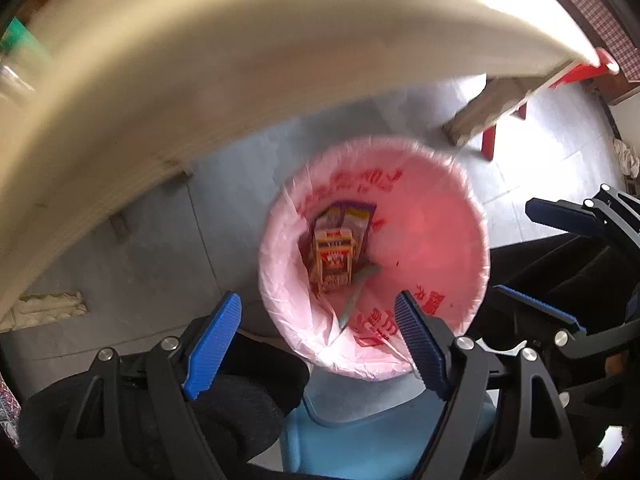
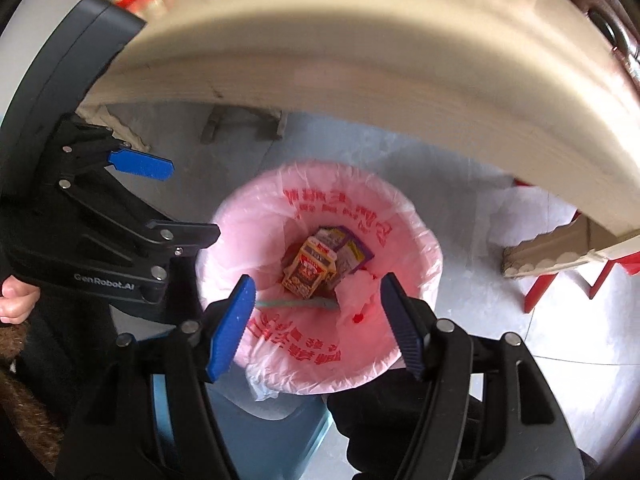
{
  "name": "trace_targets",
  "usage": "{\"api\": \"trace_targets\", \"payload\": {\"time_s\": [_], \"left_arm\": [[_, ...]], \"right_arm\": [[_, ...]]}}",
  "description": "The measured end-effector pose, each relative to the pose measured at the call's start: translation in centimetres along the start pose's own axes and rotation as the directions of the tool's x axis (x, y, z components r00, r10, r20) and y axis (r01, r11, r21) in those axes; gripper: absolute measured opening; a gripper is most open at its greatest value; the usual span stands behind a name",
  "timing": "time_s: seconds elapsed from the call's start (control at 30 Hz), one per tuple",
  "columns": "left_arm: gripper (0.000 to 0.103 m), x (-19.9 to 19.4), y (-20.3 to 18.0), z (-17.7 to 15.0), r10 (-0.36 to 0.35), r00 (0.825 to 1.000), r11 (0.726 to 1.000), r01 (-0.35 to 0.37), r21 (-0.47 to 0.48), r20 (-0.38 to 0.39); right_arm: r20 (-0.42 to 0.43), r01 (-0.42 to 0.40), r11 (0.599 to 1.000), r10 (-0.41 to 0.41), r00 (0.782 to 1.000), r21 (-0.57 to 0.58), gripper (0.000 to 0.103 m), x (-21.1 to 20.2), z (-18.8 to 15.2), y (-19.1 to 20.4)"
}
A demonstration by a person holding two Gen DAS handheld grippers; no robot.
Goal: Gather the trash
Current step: 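Move both tools back over the table toward the tissue and snack wrapper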
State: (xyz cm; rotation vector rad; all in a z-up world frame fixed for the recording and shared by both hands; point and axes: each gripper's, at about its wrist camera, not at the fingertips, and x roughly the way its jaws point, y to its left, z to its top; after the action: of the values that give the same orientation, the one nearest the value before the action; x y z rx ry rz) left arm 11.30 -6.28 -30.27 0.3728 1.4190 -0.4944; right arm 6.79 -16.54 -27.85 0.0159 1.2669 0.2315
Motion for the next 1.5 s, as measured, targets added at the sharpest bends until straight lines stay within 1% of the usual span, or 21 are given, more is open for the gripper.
{"api": "trace_targets", "payload": {"time_s": [0.13,0.17,0.2,0.27,0.3,0.33,0.4,0.53,0.63,0.77,0.87,0.93,1.03,1.1,1.13,1.23,1.33,1.4,1.5], "left_arm": [[0.077,-4.5,0.5,-0.3,0.022,0.996,1.000,-0.021,-0.011,0.092],[0.077,-5.9,0.6,-0.4,0.025,0.993,1.000,-0.023,-0.017,0.117],[0.077,-7.1,0.6,-0.5,0.029,0.990,0.999,-0.026,-0.020,0.141],[0.078,-9.7,0.8,-0.5,0.045,0.979,0.999,-0.041,-0.026,0.198],[0.080,-10.6,0.7,-0.6,0.053,0.975,0.999,-0.049,-0.022,0.215],[0.083,-12.0,0.6,-0.6,0.068,0.967,0.998,-0.065,-0.018,0.245],[0.083,-14.0,0.4,-0.6,0.085,0.953,0.996,-0.084,-0.016,0.290],[0.085,-17.2,0.3,-0.3,0.059,0.936,0.998,-0.058,-0.011,0.347],[0.089,-19.9,0.2,0.1,0.061,0.919,0.998,-0.061,-0.011,0.390],[0.091,-22.8,0.0,1.2,0.038,0.902,0.999,-0.043,0.000,0.431],[0.093,-24.4,0.1,2.4,0.050,0.892,0.998,-0.060,0.008,0.448],[0.093,-25.3,0.4,3.4,0.054,0.890,0.998,-0.068,0.016,0.453],[0.093,-26.4,1.2,5.5,0.046,0.888,0.998,-0.056,0.008,0.457],[0.093,-26.5,1.9,6.7,0.039,0.891,0.999,-0.042,-0.004,0.453],[0.093,-26.6,2.3,7.8,0.036,0.895,0.999,-0.033,-0.013,0.445],[0.093,-26.5,2.8,9.8,0.049,0.899,0.999,-0.039,-0.032,0.436],[0.093,-26.6,3.2,11.9,0.078,0.897,0.997,-0.064,-0.048,0.436],[0.093,-26.4,3.3,12.9,0.080,0.897,0.997,-0.066,-0.047,0.435],[0.093,-25.8,3.4,14.5,0.064,0.902,0.998,-0.051,-0.042,0.426]], "right_arm": [[0.078,0.019,1.000,-0.019,0.997,-0.010,0.065,-4.0,0.7,0.6],[0.103,0.028,1.000,-0.026,0.994,-0.014,0.066,-5.2,0.9,0.7],[0.126,0.032,0.999,-0.030,0.992,-0.019,0.073,-6.3,1.1,0.9],[0.175,0.040,0.999,-0.034,0.984,-0.031,0.074,-8.7,1.4,1.4],[0.191,0.043,0.998,-0.036,0.981,-0.036,0.075,-9.5,1.6,1.6],[0.213,0.049,0.998,-0.037,0.976,-0.049,0.075,-10.7,1.7,1.9],[0.251,0.060,0.996,-0.043,0.967,-0.061,0.075,-12.5,1.9,2.5],[0.305,0.053,0.996,-0.029,0.952,-0.070,0.075,-15.3,2.3,3.0],[0.339,0.041,0.997,-0.015,0.941,-0.069,0.078,-17.3,2.7,2.9],[0.392,0.068,0.994,-0.029,0.919,-0.085,0.081,-20.2,3.5,2.7],[0.416,0.081,0.991,-0.030,0.909,-0.106,0.083,-21.8,4.5,2.6],[0.432,0.097,0.988,-0.035,0.901,-0.123,0.084,-22.9,5.4,2.4],[0.444,0.090,0.987,-0.020,0.896,-0.136,0.085,-23.8,6.7,1.8],[0.446,0.085,0.986,-0.014,0.895,-0.140,0.085,-24.1,8.0,1.2],[0.449,0.089,0.986,-0.016,0.894,-0.141,0.085,-24.2,8.5,0.9],[0.449,0.102,0.984,-0.025,0.893,-0.149,0.085,-24.0,10.0,0.1],[0.447,0.119,0.980,-0.036,0.894,-0.159,0.085,-23.7,11.4,-0.5],[0.440,0.112,0.980,-0.029,0.897,-0.164,0.085,-23.2,12.5,-1.2],[0.433,0.106,0.980,-0.023,0.901,-0.168,0.085,-22.3,13.6,-2.0]]}}
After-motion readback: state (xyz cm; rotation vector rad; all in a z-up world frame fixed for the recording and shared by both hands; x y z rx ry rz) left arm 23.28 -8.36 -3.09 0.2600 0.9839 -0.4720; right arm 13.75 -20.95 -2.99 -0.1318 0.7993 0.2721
